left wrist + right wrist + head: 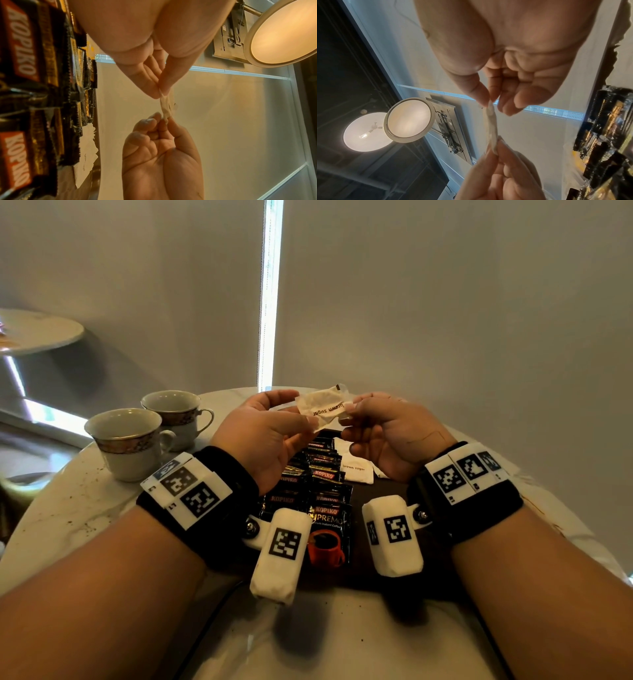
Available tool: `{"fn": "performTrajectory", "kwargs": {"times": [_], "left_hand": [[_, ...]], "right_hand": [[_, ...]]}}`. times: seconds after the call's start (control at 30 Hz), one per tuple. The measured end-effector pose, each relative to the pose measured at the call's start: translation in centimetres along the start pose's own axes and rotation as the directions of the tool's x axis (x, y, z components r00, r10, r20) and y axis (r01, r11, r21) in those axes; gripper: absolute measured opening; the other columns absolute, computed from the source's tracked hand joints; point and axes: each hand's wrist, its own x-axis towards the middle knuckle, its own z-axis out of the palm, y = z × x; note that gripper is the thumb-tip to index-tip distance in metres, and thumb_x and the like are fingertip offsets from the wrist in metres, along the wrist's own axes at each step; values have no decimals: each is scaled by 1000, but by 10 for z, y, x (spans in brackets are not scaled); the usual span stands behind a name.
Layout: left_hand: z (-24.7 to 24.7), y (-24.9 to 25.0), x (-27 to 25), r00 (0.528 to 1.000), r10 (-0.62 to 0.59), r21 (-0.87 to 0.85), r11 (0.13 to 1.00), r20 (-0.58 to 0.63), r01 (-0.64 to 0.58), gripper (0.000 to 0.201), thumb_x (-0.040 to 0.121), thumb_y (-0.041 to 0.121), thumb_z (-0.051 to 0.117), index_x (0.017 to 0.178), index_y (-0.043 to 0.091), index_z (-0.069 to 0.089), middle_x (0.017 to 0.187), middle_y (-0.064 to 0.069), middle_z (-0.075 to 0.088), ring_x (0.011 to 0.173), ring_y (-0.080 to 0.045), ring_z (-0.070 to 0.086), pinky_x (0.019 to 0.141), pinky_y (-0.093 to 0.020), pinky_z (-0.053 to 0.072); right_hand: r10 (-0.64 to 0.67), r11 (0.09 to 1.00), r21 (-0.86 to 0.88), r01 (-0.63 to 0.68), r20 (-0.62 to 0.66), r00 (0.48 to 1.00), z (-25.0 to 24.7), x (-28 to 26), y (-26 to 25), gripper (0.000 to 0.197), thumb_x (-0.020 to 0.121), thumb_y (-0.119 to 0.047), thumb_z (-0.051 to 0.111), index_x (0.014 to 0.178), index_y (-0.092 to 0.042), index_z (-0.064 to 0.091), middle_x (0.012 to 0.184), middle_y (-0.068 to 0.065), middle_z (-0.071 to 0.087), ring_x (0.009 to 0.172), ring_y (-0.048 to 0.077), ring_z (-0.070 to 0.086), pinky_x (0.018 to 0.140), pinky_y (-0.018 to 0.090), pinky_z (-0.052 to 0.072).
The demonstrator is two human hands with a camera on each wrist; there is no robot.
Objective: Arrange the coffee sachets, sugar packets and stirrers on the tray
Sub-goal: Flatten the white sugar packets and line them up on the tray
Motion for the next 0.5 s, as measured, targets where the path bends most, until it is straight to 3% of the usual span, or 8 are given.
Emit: {"fn": "performTrajectory", "kwargs": {"times": [0.2, 0.33, 0.4, 0.5], "left_hand": [[1, -1, 0, 1000, -17, 32, 999, 17, 16, 43, 80, -19, 65, 113, 7, 58, 118, -22, 67, 101, -39, 70, 59, -21, 56], [0, -1, 0, 999, -47, 38, 998, 25, 46, 45, 81, -20, 63, 117, 7, 57, 121, -23, 64, 104, -41, 69, 61, -24, 58], [1, -1, -2, 994, -83, 47, 996, 66, 80, 44, 83, -13, 65, 119, 9, 56, 115, -22, 68, 95, -33, 72, 61, -27, 59], [1, 1, -6, 980, -130, 109, 988, 154, 113, 47, 76, 11, 74, 121, 9, 60, 98, -14, 73, 71, -19, 70, 55, -25, 55]], "right_hand": [[-48, 999, 14, 48, -47, 998, 2, 3, 1, 6, 97, -2, 57, 92, -6, 57, 69, 6, 67, 57, 13, 60, 50, 24, 53], [-63, 998, -23, 62, -77, 995, 1, 5, 3, 6, 96, 0, 57, 95, -5, 59, 71, 6, 68, 56, 13, 62, 53, 27, 56], [-75, 996, -55, 71, -76, 994, 0, 5, 2, 8, 98, -1, 55, 95, -6, 61, 76, 8, 70, 59, 14, 65, 53, 28, 55], [-80, 995, -58, 79, -9, 997, -1, 1, -1, 10, 98, 0, 53, 97, -5, 62, 77, 9, 71, 63, 18, 69, 52, 27, 55]]}}
